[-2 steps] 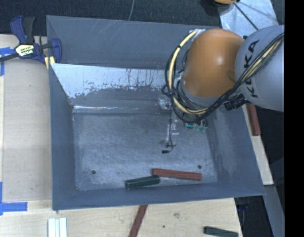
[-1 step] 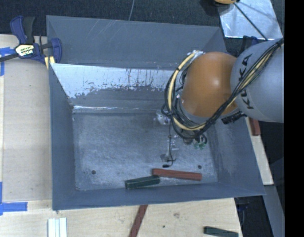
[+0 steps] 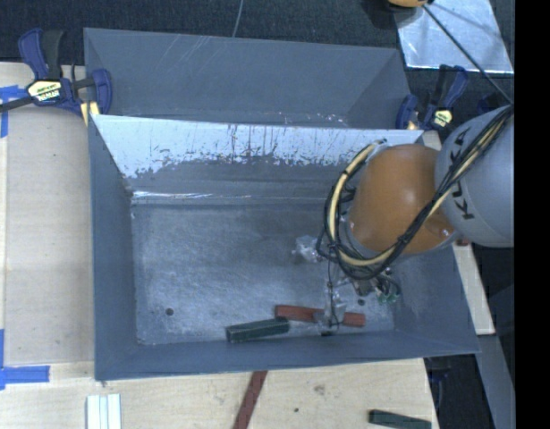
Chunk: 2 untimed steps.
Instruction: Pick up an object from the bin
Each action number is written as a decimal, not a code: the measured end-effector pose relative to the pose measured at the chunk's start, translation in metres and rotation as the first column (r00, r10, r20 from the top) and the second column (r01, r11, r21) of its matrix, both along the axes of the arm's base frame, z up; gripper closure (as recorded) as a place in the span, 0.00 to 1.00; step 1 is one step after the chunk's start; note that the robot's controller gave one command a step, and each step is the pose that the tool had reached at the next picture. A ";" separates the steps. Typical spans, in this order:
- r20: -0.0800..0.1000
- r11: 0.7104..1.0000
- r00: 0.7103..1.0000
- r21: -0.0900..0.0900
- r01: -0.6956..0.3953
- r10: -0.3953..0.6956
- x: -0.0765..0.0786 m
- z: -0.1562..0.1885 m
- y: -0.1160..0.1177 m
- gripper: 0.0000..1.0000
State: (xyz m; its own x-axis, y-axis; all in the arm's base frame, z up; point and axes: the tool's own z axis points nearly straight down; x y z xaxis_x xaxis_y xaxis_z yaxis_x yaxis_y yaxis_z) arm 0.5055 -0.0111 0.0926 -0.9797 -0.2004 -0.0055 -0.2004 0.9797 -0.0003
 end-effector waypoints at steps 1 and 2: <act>-0.004 0.995 0.995 -0.003 -0.099 0.099 -0.007 -0.011 -0.012 0.00; -0.003 0.959 0.959 -0.002 -0.282 0.282 -0.012 -0.019 0.006 0.00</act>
Offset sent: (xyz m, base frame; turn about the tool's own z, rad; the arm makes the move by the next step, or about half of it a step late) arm -0.0147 0.0098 -0.0226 -0.2920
